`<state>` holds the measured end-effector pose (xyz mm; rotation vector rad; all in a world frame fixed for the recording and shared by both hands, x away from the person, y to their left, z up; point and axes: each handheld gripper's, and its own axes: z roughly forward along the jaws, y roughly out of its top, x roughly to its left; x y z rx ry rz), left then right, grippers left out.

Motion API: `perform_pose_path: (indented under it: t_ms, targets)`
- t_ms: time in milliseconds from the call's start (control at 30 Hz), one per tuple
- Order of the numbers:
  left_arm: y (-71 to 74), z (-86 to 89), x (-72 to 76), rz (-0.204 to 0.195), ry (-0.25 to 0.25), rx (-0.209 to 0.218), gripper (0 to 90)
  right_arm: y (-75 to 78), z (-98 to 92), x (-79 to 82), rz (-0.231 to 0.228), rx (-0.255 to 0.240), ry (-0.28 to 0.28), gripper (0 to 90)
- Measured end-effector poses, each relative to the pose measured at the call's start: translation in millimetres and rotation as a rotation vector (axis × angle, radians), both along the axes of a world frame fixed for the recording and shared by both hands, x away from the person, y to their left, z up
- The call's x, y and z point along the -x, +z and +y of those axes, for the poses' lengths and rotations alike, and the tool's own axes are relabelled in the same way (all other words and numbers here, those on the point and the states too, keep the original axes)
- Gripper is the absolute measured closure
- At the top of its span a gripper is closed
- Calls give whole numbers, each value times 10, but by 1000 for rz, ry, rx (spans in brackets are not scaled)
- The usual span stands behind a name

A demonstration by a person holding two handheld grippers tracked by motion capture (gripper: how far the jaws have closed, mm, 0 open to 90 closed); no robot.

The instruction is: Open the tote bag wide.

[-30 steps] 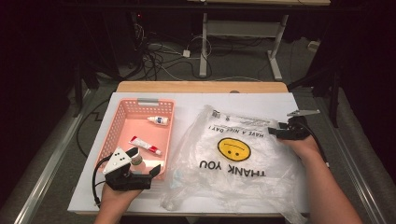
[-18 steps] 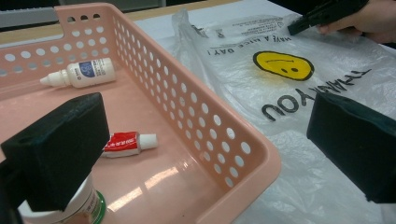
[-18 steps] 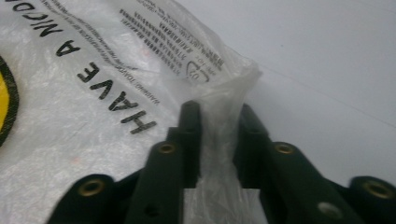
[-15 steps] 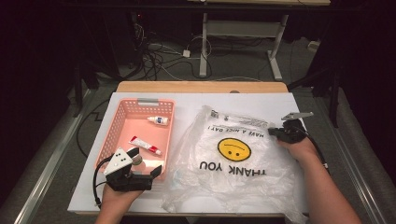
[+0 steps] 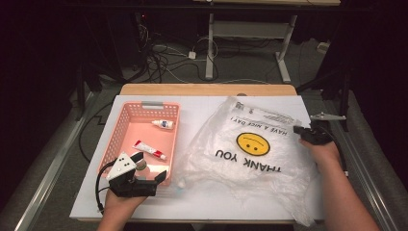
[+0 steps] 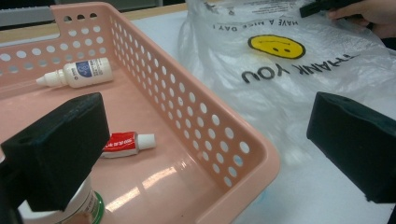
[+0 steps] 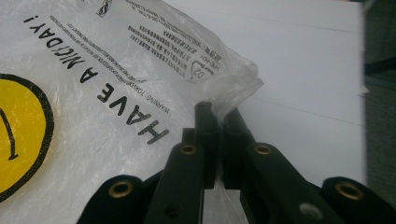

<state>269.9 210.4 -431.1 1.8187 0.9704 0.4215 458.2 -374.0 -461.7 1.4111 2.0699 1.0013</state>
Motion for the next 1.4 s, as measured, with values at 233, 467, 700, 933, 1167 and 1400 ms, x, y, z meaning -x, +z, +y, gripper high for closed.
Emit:
perform_pose_path:
  t_ms: [233, 467, 700, 933, 1167, 1400]
  targets:
    - [-8, 25, -11, 3, 7, 6, 0, 28, -330, 116, -42, -25, -168, 889]
    - [-4, 8, -20, 4, -3, 7, 0, 77, -488, 371, -87, -30, -205, 565]
    - [28, -5, 9, -10, -16, 7, 0, 262, -490, 1080, -158, -49, -139, 441]
    - [34, -21, 13, -10, -27, 16, 0, 141, -79, 1945, -103, -93, -23, 379]
    - [67, -98, -6, -21, -57, 25, 0, -13, 185, 2266, -26, -79, 52, 370]
    - [41, -146, -71, -12, -74, 22, 0, -169, 346, 2215, 30, 51, 80, 568]
